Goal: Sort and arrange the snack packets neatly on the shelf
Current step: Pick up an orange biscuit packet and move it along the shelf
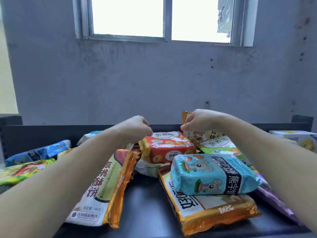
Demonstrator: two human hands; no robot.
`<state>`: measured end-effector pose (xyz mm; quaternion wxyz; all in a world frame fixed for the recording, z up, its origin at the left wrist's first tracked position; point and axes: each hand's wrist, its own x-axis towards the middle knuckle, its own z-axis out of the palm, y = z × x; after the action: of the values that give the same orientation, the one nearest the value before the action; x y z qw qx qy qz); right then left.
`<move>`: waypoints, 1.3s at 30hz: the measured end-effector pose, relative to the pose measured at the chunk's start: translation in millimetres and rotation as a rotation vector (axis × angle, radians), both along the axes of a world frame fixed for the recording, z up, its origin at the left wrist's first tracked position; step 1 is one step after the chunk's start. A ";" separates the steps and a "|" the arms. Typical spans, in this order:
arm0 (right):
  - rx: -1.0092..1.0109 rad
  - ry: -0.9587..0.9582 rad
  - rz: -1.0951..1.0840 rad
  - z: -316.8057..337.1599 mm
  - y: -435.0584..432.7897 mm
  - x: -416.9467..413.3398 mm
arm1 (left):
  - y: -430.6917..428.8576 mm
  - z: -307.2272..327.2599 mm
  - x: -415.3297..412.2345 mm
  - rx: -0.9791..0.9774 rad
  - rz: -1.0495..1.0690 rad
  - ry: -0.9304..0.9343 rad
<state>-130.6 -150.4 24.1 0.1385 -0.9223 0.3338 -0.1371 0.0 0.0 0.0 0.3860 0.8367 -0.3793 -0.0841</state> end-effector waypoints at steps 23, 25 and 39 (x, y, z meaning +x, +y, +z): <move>0.565 -0.075 -0.165 -11.6 -8.9 27.8 | -22.5 -10.3 -8.8 -0.121 0.154 0.482; 0.595 -0.075 -0.171 -10.7 -8.5 26.0 | -22.0 -11.1 -9.4 -0.158 0.140 0.553; 0.661 -0.394 -0.033 12.8 33.6 12.5 | 26.0 16.4 -11.1 -0.474 0.115 0.281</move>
<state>-118.1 -116.8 36.9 0.4877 -0.7784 0.3415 -0.1990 -11.1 26.0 16.4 0.6238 0.7235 -0.2830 -0.0860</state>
